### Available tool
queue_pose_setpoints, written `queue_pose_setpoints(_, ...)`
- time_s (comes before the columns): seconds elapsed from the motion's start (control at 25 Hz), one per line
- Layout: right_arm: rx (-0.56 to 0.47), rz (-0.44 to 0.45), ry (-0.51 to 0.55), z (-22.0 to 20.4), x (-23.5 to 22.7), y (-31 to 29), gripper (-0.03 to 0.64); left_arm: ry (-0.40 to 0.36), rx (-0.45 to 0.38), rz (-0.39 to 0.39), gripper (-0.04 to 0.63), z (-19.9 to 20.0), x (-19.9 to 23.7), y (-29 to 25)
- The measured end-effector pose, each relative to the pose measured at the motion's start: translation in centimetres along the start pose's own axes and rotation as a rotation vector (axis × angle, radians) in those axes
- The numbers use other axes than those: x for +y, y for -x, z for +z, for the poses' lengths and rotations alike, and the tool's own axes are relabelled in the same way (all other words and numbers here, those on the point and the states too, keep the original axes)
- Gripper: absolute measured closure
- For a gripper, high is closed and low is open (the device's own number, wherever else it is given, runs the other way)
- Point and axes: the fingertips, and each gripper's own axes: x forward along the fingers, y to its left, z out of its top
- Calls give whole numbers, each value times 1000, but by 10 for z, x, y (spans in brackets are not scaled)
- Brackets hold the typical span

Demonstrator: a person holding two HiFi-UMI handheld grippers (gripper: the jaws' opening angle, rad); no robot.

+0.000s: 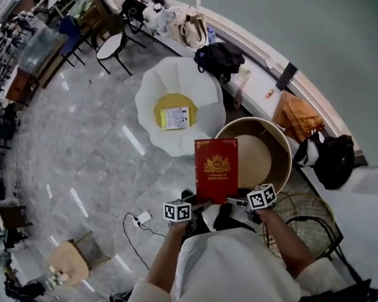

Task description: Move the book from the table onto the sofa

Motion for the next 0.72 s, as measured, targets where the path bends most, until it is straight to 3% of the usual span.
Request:
queue_pose_setpoints(0.28,10,-14,42,43,34,-32,310,16,-41,-25,256,36,20,38)
queue_pose_setpoints(0.72,-55,-36,12,103,85,-111,310,-29,-10,-54,258,106,74,112)
